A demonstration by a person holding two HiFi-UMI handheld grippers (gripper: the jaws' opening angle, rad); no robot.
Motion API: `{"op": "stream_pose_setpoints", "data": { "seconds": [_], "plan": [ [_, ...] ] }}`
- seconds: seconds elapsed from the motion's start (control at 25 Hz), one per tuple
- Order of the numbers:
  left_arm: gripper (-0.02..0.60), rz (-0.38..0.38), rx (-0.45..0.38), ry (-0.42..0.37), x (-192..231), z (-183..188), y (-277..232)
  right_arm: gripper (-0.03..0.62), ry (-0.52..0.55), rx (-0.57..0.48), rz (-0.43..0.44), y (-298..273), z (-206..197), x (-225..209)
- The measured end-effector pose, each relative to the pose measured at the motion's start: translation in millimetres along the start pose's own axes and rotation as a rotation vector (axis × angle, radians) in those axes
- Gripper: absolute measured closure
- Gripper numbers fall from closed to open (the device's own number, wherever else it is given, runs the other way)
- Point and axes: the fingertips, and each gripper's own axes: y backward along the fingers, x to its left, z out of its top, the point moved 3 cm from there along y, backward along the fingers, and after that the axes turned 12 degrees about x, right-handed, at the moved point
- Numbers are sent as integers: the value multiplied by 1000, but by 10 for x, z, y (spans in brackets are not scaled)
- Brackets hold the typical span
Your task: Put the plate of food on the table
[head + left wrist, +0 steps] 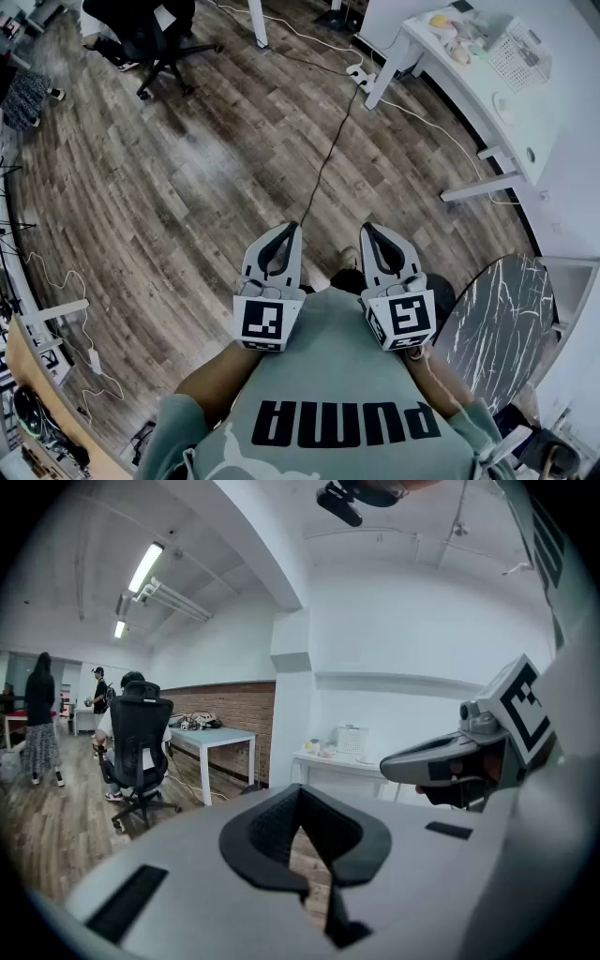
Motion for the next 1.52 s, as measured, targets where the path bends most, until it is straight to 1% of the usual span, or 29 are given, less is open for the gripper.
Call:
{"op": "stream_pose_setpoints", "data": {
  "seconds": [0.16, 0.28, 0.56, 0.72, 0.88, 1.08, 1.4, 1.52],
  "plan": [
    [575, -5, -5, 3, 12, 59, -94, 587, -18, 6, -6, -47, 13, -71],
    [575, -8, 8, 1, -20, 96, -224, 587, -26, 6, -7, -99, 14, -196],
    [575, -19, 46, -28, -205, 310, -680, 588, -59, -7, -8, -237, 46, -718],
    [575, -34, 55, -50, -407, 536, -1042, 587, -46, -20, -11, -292, 113, -1118],
    [575, -60, 68, -89, -707, 785, -1482, 586, -52, -29, -23, -315, 132, -1626],
    [575, -77, 40, -101, -1143, 1079, -1991, 588, -74, -38, -36, -270, 76, -2272],
    [575, -167, 79, -181, -1747, 1380, -2668, 587, -132, -36, -98, -184, -42, -3123],
    [575, -202, 74, -199, -1899, 1497, -2852, 587, -145, -28, -130, -152, -69, -3372]
  ]
}}
